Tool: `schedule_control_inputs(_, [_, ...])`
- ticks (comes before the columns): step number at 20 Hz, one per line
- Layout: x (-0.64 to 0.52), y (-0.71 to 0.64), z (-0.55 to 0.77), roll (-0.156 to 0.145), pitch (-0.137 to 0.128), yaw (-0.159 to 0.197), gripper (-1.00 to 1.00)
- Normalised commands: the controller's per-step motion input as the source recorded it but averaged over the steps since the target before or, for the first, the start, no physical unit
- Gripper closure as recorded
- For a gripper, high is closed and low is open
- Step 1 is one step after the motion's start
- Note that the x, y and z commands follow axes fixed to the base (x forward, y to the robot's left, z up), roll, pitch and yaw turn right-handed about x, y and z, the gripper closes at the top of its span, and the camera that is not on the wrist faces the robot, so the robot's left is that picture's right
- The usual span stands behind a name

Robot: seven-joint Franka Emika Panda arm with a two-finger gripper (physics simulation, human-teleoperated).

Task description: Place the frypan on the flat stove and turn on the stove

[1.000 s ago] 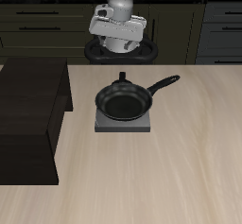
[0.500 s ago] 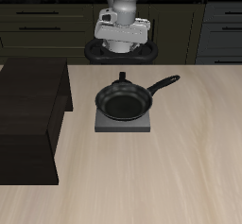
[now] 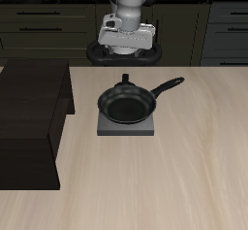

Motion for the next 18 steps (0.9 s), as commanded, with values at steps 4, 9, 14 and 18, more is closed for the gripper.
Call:
schedule_control_inputs(4, [-0.01,0.11,-0.2,0.005,0.012,0.015,-1.0])
schedule_control_inputs(9, [-0.15,0.16,-0.07,0.035,-0.043,0.028,-1.0])
schedule_control_inputs(14, [-0.07,0.08,-0.09,0.018,-0.029,0.019,-1.0])
schedule_control_inputs(18, [0.04,0.01,-0.09,0.007,-0.033,0.036,-1.0])
